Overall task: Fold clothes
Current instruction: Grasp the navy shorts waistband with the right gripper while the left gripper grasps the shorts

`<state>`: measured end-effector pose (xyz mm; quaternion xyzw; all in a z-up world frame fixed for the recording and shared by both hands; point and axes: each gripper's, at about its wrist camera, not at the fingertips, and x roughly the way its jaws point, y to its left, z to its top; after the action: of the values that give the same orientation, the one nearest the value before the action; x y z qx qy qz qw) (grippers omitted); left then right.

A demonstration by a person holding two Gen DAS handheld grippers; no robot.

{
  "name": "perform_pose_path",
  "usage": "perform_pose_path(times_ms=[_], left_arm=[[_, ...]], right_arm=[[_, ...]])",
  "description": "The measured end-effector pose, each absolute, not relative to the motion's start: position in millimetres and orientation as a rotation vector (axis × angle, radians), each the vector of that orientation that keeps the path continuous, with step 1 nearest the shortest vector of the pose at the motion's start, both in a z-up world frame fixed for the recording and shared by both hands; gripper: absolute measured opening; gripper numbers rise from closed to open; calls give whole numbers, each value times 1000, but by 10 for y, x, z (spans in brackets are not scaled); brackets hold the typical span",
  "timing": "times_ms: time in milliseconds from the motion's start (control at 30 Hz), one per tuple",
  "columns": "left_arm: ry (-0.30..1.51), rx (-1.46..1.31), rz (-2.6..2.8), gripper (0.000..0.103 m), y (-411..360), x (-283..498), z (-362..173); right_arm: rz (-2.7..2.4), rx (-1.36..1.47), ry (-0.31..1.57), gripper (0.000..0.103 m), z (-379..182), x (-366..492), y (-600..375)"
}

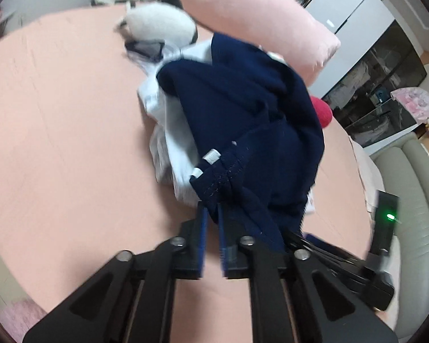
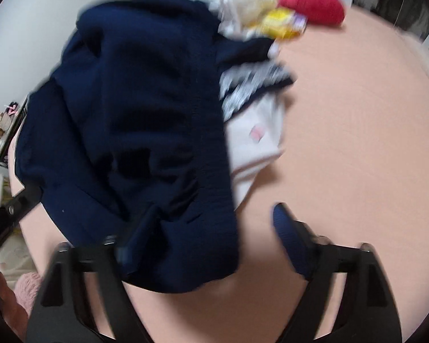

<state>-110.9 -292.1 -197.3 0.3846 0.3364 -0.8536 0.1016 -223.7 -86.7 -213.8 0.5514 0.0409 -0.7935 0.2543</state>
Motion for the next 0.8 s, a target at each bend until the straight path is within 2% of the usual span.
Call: perform_pose_path(times_ms=[67, 200, 367, 433, 500, 567, 600, 667, 800], left_arm=[[1006, 1146, -2544, 56, -2816, -1056, -2018], [1037, 1200, -2566, 56, -2674, -1054, -2053], [1164, 1224, -2596, 56, -2516, -1010, -2037], [1140, 1227, -2599, 56, -2467, -1019, -2033], [1209, 1281, -2587, 56, -2395, -1058, -2075], [1242, 1311, -2561, 62, -2349, -1047, -2093], [1251, 1324, -2547, 68, -2327, -1039, -2099], [1269, 1352, -2533, 72, -2292, -1030, -2125], [1463, 1435, -2543, 72, -2144, -1121, -2226]], right_arm=[[-2079, 1517, 73, 29, -2183, -2194, -906], [-2044, 1431, 58, 27, -1916, -2021, -846], [-2015, 1311, 59, 27, -1536, -1792, -757], [-1997, 1285, 93, 27, -1466, -1711, -767], [-1972, 1275, 58, 27, -1443, -1708, -714], [-1949, 1266, 16, 26, -1416, -1676, -655], [-1947, 1258, 10, 26, -1402, -1643, -625], [-1933, 1232, 33, 26, -1451, -1440, -611], [-1890, 1197, 35, 26, -1459, -1163, -376]])
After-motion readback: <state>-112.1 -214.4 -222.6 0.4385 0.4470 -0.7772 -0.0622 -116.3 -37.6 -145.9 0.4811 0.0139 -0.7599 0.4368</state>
